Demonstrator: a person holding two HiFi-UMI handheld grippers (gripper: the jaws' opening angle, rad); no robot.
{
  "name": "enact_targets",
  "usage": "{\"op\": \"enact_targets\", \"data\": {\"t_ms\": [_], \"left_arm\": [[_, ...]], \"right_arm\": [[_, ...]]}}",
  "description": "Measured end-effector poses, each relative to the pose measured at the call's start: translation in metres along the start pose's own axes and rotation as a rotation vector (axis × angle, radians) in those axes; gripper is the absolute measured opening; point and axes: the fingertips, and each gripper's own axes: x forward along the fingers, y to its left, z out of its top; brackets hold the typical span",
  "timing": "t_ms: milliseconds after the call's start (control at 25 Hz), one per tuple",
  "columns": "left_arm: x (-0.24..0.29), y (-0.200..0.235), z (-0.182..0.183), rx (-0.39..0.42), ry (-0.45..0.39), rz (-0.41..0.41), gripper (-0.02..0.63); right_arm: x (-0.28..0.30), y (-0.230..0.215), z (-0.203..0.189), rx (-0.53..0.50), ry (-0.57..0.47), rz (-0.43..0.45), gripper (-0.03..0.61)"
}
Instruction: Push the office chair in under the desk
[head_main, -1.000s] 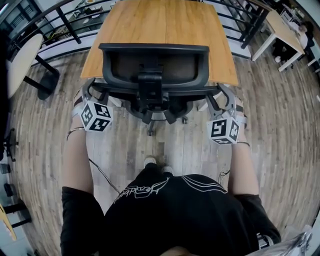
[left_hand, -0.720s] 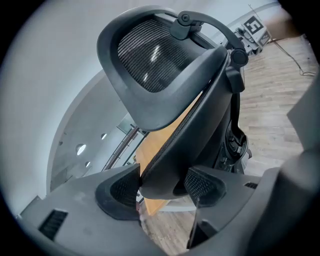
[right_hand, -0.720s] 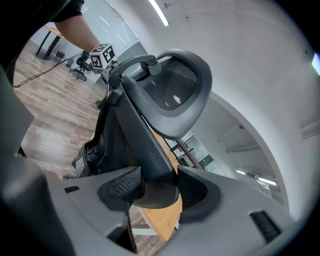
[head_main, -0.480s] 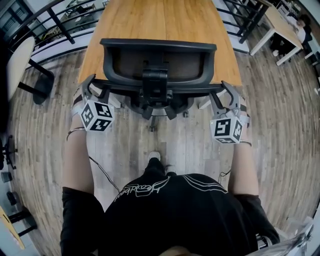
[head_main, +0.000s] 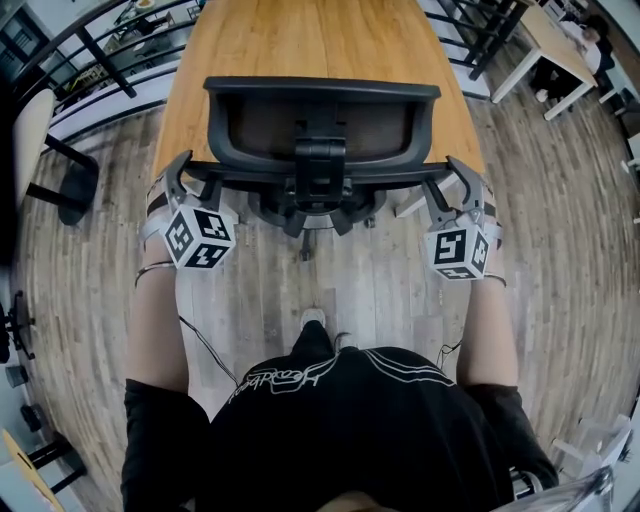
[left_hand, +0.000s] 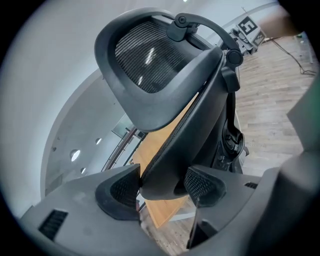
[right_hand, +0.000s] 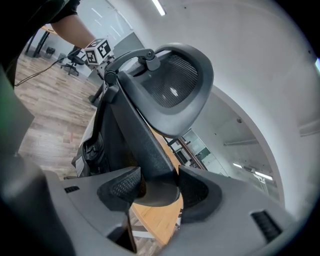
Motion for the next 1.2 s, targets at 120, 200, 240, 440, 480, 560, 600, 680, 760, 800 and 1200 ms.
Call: {"op": "enact_targets", "data": {"t_ms": [120,200,240,440,480,560,600,680,760,800,1200], "left_arm": [[0.001,-0.004,0.008,0.013,-0.023,-0.012,0.253],[0.000,-0.006,0.010,0.014,-0.036,-0.011,0.253],[0.000,-0.007,0.009,0.016,-0.035,-0.010,0.253],[0.000,-0.007,0.010,0.019,-0.068,-0.014,0.253],[-0.001,-0.007,0.010,0.021,-0.077,-0.021,0.253],[-0.002,-0.007,0.011,0.015,-0.098,-0.041,0.253],[-0.002,-0.007,0.011,0.007,-0.109,-0.051,0.256],[-0.003,-0.009,0.011,-0.008,-0.127,-0.066,0.264],[-0.007,-0.009,0.006,-0.023,-0.130,-0.087,0.268],[-0.010,-0.008,0.002,-0.034,-0.126,-0.097,0.270],[-0.105,0.007,-0.007,-0.576,-0.281,-0.275,0.259]], "right_arm": [[0.009,-0.007,-0.008,-0.009,0.030,-0.014,0.247],[0.011,-0.008,-0.011,-0.014,0.044,-0.020,0.247],[0.011,-0.008,-0.011,-0.015,0.048,-0.022,0.247],[0.012,-0.008,-0.011,-0.018,0.070,-0.045,0.247],[0.012,-0.008,-0.011,-0.016,0.077,-0.045,0.249],[0.013,-0.008,-0.011,-0.001,0.094,-0.041,0.250],[0.013,-0.008,-0.011,0.008,0.105,-0.038,0.253],[0.014,-0.008,-0.011,0.011,0.128,-0.037,0.258],[0.012,-0.007,-0.012,0.027,0.142,-0.038,0.258],[0.008,-0.008,-0.012,0.060,0.141,-0.037,0.261],[-0.062,0.008,0.038,0.771,-0.133,0.202,0.261]]}}
